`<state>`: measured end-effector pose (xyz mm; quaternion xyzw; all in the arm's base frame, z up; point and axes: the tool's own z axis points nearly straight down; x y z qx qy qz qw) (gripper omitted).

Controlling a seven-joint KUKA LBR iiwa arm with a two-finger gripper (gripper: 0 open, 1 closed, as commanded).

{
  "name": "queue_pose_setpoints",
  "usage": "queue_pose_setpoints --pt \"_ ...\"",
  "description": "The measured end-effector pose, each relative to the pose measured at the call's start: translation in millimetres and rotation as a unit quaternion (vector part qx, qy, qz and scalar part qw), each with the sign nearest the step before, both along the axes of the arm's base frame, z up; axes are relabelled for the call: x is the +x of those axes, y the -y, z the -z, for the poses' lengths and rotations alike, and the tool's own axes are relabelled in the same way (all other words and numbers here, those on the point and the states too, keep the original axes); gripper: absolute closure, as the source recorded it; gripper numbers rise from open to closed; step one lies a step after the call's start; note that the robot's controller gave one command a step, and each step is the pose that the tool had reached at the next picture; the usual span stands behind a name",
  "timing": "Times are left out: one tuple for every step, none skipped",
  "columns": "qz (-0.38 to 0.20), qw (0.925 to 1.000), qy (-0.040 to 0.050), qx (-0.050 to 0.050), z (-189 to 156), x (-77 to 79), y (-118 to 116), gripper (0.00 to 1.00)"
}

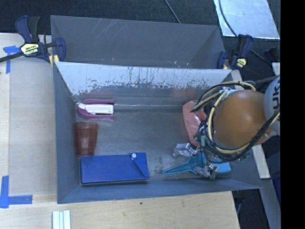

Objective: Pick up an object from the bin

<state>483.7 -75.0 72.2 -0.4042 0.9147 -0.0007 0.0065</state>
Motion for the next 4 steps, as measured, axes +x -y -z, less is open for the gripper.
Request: queue_pose_setpoints --pt "0.211 0.9773 -0.0027 0.011 -2 6.9 36 1.0" --pt "0.211 0.9774 -0.0027 0.01 -2 6.9 36 1.0" --pt "0.212 0.9773 -0.0048 0.008 -36 4.7 38 1.0" --pt "0.212 0.9772 -0.0054 0.008 -71 4.4 38 1.0"
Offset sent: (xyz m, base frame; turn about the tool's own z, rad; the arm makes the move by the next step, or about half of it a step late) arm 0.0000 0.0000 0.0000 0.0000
